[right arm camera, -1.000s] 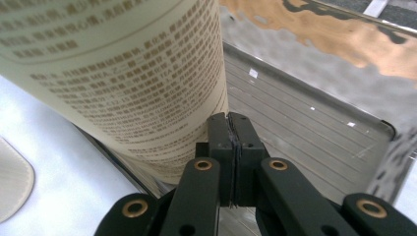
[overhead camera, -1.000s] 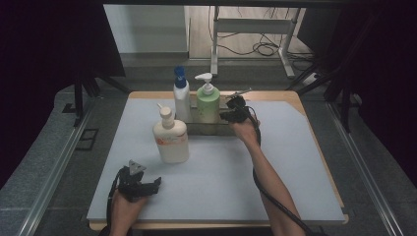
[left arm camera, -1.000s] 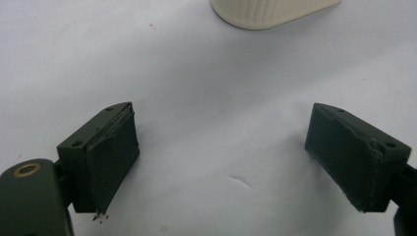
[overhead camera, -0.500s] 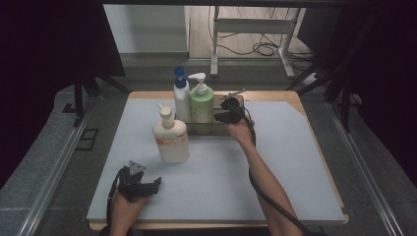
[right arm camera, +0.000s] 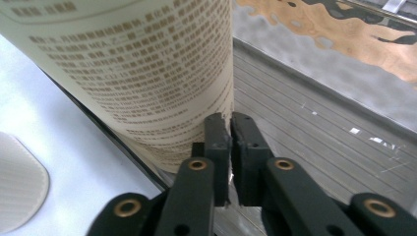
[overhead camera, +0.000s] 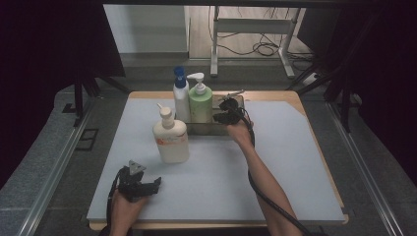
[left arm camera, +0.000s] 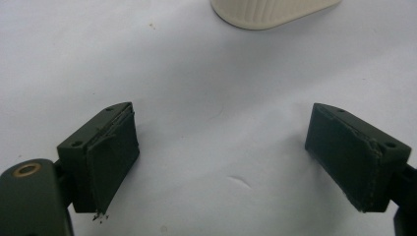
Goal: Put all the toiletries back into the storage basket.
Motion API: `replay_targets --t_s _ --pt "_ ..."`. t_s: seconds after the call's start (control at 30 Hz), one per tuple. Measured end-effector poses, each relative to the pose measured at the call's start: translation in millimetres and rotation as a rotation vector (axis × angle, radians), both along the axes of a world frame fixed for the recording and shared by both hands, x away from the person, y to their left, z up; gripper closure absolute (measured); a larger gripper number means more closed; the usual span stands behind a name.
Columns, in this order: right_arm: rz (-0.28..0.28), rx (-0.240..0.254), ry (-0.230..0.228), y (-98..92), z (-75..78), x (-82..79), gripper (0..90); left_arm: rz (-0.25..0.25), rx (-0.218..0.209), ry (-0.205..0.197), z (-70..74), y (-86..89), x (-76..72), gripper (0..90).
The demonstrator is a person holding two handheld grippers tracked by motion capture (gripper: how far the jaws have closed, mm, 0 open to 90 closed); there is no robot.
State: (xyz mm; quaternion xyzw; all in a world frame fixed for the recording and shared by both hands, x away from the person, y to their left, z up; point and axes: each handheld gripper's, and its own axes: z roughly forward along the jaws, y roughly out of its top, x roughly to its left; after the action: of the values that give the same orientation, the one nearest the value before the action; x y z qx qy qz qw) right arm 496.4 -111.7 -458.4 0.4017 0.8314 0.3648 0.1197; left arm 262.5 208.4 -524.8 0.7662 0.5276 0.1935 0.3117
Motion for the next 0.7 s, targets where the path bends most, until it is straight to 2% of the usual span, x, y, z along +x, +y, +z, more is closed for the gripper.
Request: replay_targets --t_s 0.17,0.43,0.7 --pt "0.003 0.005 -0.019 -5.3 1.9 -1.7 74.6 0.001 0.0 -0.001 0.0 -0.1 -0.1 12.0" --pt "0.027 0.004 -0.078 -18.0 19.0 -12.6 65.1 0.0 0.0 -0.001 -0.1 -0.1 0.0 12.0" --pt "0.073 0.018 -0.095 -27.5 28.7 -28.7 54.8 0.001 -0.001 -0.002 -0.1 -0.2 -0.1 12.0"
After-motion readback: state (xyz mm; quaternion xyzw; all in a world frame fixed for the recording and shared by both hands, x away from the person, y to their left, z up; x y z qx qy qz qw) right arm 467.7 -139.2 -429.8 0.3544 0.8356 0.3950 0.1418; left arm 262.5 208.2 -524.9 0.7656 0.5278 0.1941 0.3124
